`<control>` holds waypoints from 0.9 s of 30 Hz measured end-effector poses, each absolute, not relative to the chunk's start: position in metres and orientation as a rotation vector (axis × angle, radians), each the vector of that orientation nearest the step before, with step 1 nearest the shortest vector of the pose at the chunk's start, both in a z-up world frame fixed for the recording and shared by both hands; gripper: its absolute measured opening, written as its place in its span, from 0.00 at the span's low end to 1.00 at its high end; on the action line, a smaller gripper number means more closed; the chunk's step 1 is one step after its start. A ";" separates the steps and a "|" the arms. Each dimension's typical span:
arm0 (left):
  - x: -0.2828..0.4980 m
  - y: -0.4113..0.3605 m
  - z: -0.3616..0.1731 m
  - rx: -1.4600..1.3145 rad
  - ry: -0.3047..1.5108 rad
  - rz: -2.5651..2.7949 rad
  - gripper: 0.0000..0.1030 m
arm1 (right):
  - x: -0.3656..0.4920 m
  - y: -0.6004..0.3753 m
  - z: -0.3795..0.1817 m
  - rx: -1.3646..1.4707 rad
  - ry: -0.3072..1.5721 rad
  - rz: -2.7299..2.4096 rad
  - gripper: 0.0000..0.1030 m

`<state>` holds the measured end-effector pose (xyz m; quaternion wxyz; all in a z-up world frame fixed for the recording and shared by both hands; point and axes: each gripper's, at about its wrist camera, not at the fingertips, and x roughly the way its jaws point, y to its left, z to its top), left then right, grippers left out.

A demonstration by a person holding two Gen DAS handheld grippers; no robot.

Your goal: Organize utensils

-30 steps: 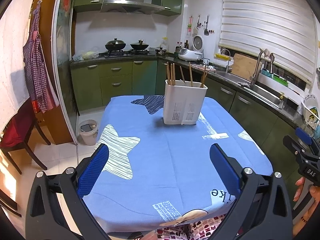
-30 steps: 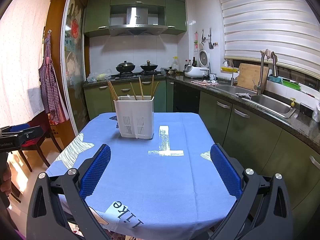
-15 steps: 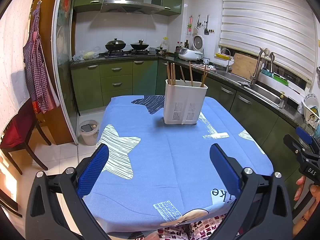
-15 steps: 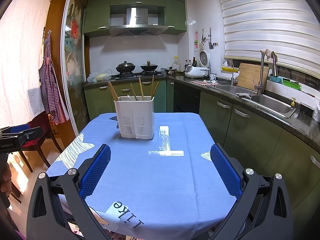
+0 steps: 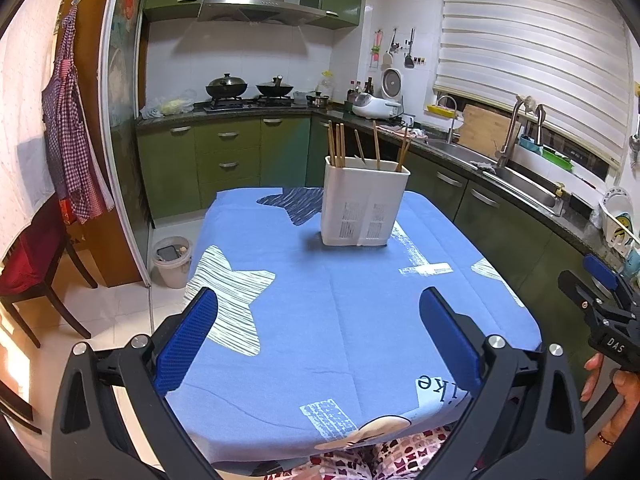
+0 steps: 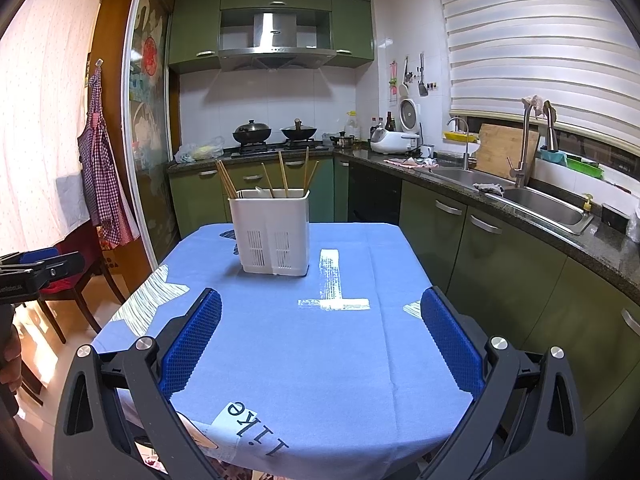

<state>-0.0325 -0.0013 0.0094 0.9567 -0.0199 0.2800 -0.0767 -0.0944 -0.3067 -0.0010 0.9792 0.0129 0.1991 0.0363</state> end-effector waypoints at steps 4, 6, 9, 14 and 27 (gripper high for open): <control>-0.030 -0.006 0.008 -0.023 0.579 -0.203 0.93 | -0.094 -0.305 -0.003 0.028 0.407 0.074 0.95; -0.027 -0.010 0.007 -0.017 0.585 -0.216 0.93 | -0.093 -0.305 -0.003 0.030 0.410 0.075 0.95; -0.029 -0.015 0.007 0.017 0.537 -0.199 0.93 | -0.092 -0.305 -0.004 0.030 0.414 0.075 0.95; -0.023 -0.012 0.007 -0.011 0.528 -0.197 0.93 | -0.090 -0.307 -0.005 0.037 0.421 0.075 0.95; 0.002 -0.010 -0.010 -0.012 0.609 -0.158 0.93 | -0.082 -0.309 -0.013 0.042 0.442 0.068 0.95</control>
